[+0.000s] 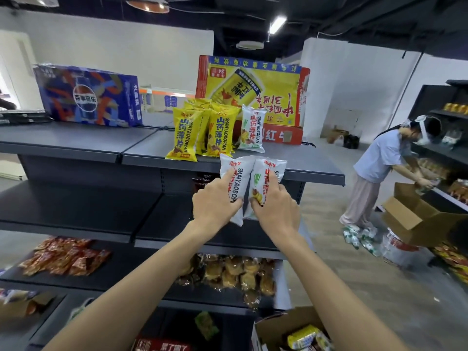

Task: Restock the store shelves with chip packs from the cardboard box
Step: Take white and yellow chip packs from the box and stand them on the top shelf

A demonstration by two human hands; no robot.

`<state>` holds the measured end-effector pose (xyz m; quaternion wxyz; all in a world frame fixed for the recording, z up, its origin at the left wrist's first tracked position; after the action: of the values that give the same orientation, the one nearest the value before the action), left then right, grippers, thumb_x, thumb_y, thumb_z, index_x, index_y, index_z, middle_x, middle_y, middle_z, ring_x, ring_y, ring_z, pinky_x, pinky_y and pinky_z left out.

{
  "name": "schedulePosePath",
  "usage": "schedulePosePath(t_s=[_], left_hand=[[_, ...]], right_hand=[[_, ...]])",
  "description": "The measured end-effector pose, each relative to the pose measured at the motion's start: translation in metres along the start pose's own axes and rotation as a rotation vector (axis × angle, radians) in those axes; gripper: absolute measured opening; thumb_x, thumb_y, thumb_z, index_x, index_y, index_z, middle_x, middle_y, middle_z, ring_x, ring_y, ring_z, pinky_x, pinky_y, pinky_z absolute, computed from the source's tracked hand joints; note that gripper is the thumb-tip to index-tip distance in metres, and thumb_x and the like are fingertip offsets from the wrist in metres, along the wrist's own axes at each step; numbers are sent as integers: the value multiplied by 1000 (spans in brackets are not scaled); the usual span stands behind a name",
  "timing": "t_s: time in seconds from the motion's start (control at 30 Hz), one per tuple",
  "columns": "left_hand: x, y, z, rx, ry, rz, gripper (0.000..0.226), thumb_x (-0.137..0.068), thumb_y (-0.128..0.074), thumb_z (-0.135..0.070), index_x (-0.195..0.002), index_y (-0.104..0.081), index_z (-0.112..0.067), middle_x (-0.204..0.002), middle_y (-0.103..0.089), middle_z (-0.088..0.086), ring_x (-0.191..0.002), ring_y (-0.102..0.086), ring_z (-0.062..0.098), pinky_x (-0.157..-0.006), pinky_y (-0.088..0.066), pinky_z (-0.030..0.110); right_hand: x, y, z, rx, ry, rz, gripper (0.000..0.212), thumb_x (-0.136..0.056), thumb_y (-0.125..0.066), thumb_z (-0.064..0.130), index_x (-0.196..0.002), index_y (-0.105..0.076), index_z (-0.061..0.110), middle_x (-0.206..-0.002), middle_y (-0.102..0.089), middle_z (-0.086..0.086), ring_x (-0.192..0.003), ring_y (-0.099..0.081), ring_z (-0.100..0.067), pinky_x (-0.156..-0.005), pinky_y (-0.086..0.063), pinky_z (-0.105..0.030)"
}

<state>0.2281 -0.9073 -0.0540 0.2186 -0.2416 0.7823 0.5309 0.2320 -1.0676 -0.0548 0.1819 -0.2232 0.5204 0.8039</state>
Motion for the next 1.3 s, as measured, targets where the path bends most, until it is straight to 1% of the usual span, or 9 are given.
schedulePosePath(t_s=[0.2,0.4,0.47,0.63,0.77,0.93,1.03,1.13,1.3], left_hand=[[-31,11,-10,-11,-10,-66,76,-82,-63,-51,-148,-27,-36,-104,-65,-2,-95,-64,26,-66,-45,35],[-71,13,-37,-8,-60,-128,77,-83,-65,-49,-149,-29,-33,-99,-67,-2,-88,-66,25,-61,-47,33],[-89,10,-49,-15,-78,-141,76,-83,-65,-48,-148,-29,-31,-96,-67,-1,-84,-66,25,-58,-45,32],[-133,-9,-76,-63,-93,-159,70,-85,-63,-49,-144,-32,-30,-98,-66,0,-86,-66,24,-57,-39,30],[-163,-37,-85,-99,-83,-158,68,-86,-63,-46,-144,-31,-28,-98,-66,2,-86,-66,25,-57,-43,30],[-205,-73,-75,-117,-11,-161,73,-85,-64,-48,-145,-27,-28,-100,-68,4,-87,-69,25,-72,-56,36],[-224,-90,-69,-139,17,-170,76,-85,-64,-47,-147,-23,-31,-100,-68,3,-84,-69,24,-67,-58,36],[-231,-104,-68,-168,42,-192,77,-87,-63,-46,-150,-21,-32,-103,-66,5,-83,-69,25,-65,-56,36],[-226,-125,-68,-225,31,-190,80,-86,-61,-56,-152,-21,-36,-107,-60,2,-77,-67,21,-58,-55,34]], right_hand=[[-34,15,6,21,49,-49,77,-90,-62,45,-151,-21,22,-116,-62,-5,-97,-66,-30,-72,-51,-40],[-79,26,-5,-22,66,-74,74,-91,-62,45,-149,-23,23,-114,-62,-6,-99,-65,-31,-75,-51,-42],[-99,30,-11,-41,68,-87,73,-91,-62,45,-148,-23,24,-113,-62,-6,-99,-64,-32,-75,-50,-42],[-150,38,-32,-41,75,-116,67,-92,-60,44,-146,-26,23,-114,-63,-7,-97,-64,-34,-75,-51,-44],[-184,30,-51,-42,60,-98,66,-90,-63,43,-143,-29,24,-110,-64,-6,-97,-64,-30,-76,-52,-42],[-218,9,-76,-13,55,-69,68,-90,-62,46,-145,-27,26,-112,-64,-4,-98,-64,-29,-75,-50,-39],[-236,-7,-92,-29,50,-49,71,-89,-62,47,-145,-24,27,-114,-64,-3,-99,-65,-28,-76,-51,-40],[-251,-24,-107,-31,36,-25,71,-89,-61,48,-146,-24,27,-116,-63,-3,-101,-64,-29,-78,-52,-41],[-271,-50,-122,-27,19,33,70,-90,-62,46,-146,-24,27,-118,-61,-4,-104,-63,-31,-79,-50,-41]])
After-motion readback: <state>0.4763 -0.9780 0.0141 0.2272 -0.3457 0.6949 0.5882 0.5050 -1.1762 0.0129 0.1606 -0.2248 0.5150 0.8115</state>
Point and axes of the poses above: each hand's wrist, its own x-axis away from the middle knuckle, its own y-axis out of the back of the hand, z = x × y, the point moved 8 cm from there along -x, towards the middle knuckle
